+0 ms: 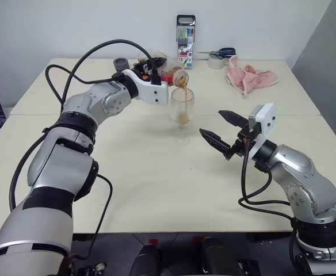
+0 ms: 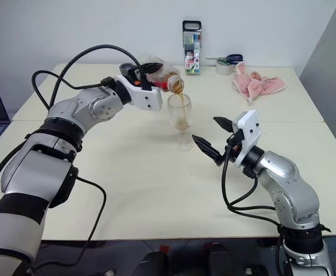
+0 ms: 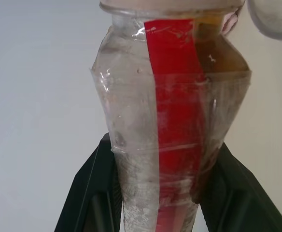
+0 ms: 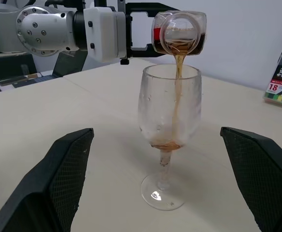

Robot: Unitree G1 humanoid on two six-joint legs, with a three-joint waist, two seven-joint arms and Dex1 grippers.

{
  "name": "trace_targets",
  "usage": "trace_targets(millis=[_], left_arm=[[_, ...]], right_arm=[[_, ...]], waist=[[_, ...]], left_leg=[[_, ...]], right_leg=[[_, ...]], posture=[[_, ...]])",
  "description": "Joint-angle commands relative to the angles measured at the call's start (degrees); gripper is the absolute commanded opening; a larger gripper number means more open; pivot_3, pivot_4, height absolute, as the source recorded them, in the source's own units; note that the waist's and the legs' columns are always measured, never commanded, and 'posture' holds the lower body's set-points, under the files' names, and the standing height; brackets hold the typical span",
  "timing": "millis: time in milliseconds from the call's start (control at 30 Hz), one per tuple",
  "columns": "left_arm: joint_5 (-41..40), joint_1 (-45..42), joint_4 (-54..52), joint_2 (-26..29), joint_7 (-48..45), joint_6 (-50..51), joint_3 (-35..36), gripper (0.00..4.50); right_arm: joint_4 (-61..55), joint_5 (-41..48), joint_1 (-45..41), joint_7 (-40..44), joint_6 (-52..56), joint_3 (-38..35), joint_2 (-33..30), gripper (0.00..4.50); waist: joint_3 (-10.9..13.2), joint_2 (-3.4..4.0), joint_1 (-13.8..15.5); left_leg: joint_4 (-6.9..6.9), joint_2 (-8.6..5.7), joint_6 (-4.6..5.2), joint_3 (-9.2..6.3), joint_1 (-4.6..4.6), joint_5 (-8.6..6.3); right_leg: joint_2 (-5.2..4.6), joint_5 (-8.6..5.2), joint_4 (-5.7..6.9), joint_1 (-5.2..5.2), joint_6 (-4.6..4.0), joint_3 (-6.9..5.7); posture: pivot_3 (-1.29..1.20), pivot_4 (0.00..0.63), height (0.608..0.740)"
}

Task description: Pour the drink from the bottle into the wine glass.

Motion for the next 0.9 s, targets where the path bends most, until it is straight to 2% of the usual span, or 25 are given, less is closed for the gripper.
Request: trace_targets(millis=[33,900], left_arm=[[0.07,-3.06,-0.16,1.64,1.65,0.05,0.18,1.67],[2.41,-4.26,0.92,2.57,5.17,-0.27,-2.08,1.67]], right_arm=[[-2.66,1.18,-0.89,-0.12,-1.41,-1.81,-0.28,4.5],[-2.3,0.35,-1.49,-0.31,-3.07,-0.83,-0.28,4.5]], waist=[[0.0,0.0,0.0],[0.0,0.0,0.0]], left_leg=[[0.0,0.0,0.0,0.0,0.0,0.0],[0.01,0.0,0.0,0.0,0.0,0.0]], right_leg=[[0.0,0.0,0.0,0.0,0.0,0.0],[0.0,0.0,0.03,0.0,0.0,0.0]], posture=[[0.0,0.15,0.74],[0.0,0.15,0.74]])
